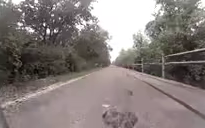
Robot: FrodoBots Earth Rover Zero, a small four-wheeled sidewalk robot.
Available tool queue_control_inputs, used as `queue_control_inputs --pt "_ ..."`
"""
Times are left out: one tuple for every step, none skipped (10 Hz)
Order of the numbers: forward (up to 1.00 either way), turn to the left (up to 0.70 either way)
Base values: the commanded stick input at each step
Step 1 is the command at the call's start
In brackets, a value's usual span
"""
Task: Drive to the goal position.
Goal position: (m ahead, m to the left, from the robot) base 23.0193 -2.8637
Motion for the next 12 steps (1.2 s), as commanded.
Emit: queue_control_inputs --pt "0.7 -0.24" --pt "0.7 -0.28" --pt "0.7 -0.27" --pt "0.7 -0.16" --pt "0.7 -0.06" --pt "0.7 0.0" --pt "0.7 0.0" --pt "0.7 0.0" --pt "0.7 0.0" --pt "0.7 0.0" --pt "0.7 0.0" --pt "0.7 0.0"
